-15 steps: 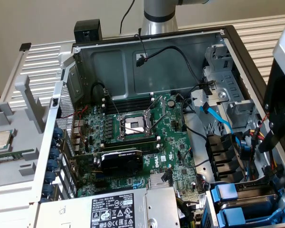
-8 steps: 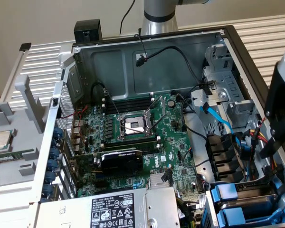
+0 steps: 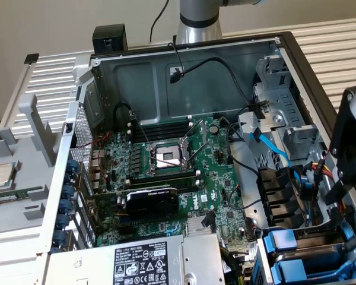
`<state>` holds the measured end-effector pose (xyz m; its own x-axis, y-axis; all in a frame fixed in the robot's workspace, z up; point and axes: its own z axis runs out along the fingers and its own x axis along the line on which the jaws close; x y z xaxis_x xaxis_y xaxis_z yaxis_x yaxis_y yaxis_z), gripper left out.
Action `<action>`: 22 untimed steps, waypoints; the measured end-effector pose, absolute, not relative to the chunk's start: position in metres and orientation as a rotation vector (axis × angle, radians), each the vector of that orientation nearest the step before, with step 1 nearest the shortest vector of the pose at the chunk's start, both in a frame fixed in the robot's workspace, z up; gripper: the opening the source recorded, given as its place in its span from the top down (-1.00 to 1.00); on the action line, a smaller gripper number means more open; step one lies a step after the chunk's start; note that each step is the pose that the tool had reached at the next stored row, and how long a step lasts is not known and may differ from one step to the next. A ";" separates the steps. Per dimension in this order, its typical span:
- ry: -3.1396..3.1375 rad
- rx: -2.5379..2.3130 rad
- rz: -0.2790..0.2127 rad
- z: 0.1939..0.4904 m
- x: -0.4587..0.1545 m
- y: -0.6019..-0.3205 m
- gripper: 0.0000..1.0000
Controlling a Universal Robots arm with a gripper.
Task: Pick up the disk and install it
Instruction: 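Insert the first disk wire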
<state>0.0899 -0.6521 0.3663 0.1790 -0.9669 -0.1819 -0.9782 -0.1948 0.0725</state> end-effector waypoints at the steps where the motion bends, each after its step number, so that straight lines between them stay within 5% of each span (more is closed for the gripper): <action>1: 1.946 -2.367 0.293 0.366 0.090 -0.652 0.02; 12: 1.864 -2.398 0.330 0.359 0.091 -0.657 0.02; 22: 1.760 -2.393 0.411 0.356 0.092 -0.658 0.02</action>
<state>0.0916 -0.6582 0.3558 0.2774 -0.9123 -0.3013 -0.9513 -0.3046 0.0465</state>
